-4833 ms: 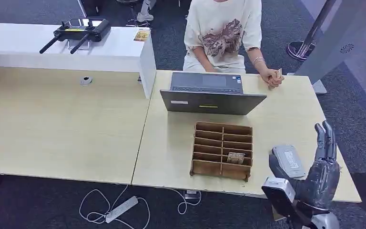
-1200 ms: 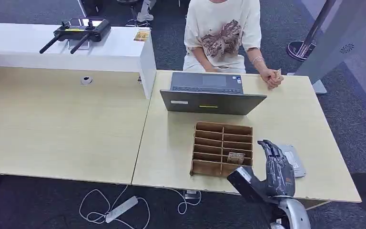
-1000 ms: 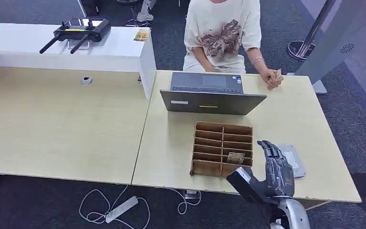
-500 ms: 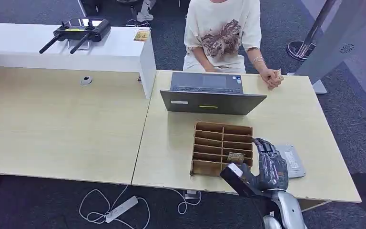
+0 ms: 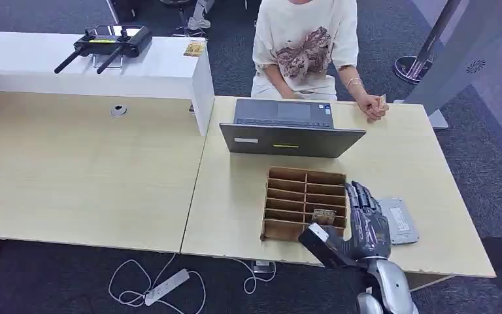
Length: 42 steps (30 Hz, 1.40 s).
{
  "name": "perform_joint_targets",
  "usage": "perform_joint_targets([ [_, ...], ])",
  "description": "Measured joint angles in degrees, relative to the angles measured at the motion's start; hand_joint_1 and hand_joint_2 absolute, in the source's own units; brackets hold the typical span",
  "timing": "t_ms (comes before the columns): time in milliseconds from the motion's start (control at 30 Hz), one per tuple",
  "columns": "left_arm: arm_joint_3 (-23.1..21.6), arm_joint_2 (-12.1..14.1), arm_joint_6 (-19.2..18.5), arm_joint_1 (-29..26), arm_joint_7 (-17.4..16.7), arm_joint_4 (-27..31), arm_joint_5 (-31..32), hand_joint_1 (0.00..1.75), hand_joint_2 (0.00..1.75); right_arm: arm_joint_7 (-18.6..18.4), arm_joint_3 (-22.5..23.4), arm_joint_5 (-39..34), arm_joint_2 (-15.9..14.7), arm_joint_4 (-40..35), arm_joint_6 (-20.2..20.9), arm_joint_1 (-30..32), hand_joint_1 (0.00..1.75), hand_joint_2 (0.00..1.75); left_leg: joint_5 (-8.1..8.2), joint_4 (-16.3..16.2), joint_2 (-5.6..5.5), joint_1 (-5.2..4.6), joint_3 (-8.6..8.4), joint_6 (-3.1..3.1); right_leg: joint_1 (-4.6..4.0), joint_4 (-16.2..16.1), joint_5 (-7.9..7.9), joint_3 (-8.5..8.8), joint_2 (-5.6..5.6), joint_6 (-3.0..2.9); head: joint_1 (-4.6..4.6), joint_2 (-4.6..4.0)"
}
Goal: Pass the card to the sensor for recognition and then transmit it.
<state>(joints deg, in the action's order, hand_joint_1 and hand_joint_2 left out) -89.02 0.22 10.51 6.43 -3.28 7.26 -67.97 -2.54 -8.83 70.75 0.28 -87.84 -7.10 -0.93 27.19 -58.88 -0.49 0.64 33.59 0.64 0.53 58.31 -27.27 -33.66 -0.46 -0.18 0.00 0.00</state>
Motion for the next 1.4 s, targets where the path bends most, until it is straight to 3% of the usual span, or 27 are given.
perform_joint_targets([
  [267,0.0,0.1,-0.3,0.0,0.1,0.0,0.5,0.00,0.00,-0.3,-1.7,0.3,-0.1,1.3,0.2,-0.8,0.42,1.75,0.00,0.0,0.00,0.00,0.00,0.00,0.00,0.0,0.00,0.00,0.00,0.00,0.00,0.00],
  [533,0.0,0.3,-0.3,0.0,0.2,0.0,0.5,0.00,0.00,-0.3,-2.4,0.3,-0.1,2.8,0.7,-1.8,0.35,1.75,0.00,0.0,0.00,0.00,0.00,0.00,0.00,0.0,0.00,0.00,0.00,0.00,0.00,0.00],
  [700,0.0,0.3,-0.3,0.0,0.2,0.0,0.8,0.00,0.00,-0.6,-3.1,0.3,-0.1,4.0,0.8,-2.5,0.47,1.75,0.00,0.0,0.00,0.00,0.00,0.00,0.00,0.0,0.00,0.00,0.00,0.00,0.00,0.00],
  [1400,0.0,0.5,-0.4,0.0,0.1,0.0,1.9,0.00,0.00,-1.6,-4.7,-0.9,-0.8,7.4,0.6,-3.8,0.51,1.75,0.00,0.0,0.00,0.00,0.00,0.00,0.00,0.0,0.00,0.00,0.00,0.00,0.00,0.00],
])
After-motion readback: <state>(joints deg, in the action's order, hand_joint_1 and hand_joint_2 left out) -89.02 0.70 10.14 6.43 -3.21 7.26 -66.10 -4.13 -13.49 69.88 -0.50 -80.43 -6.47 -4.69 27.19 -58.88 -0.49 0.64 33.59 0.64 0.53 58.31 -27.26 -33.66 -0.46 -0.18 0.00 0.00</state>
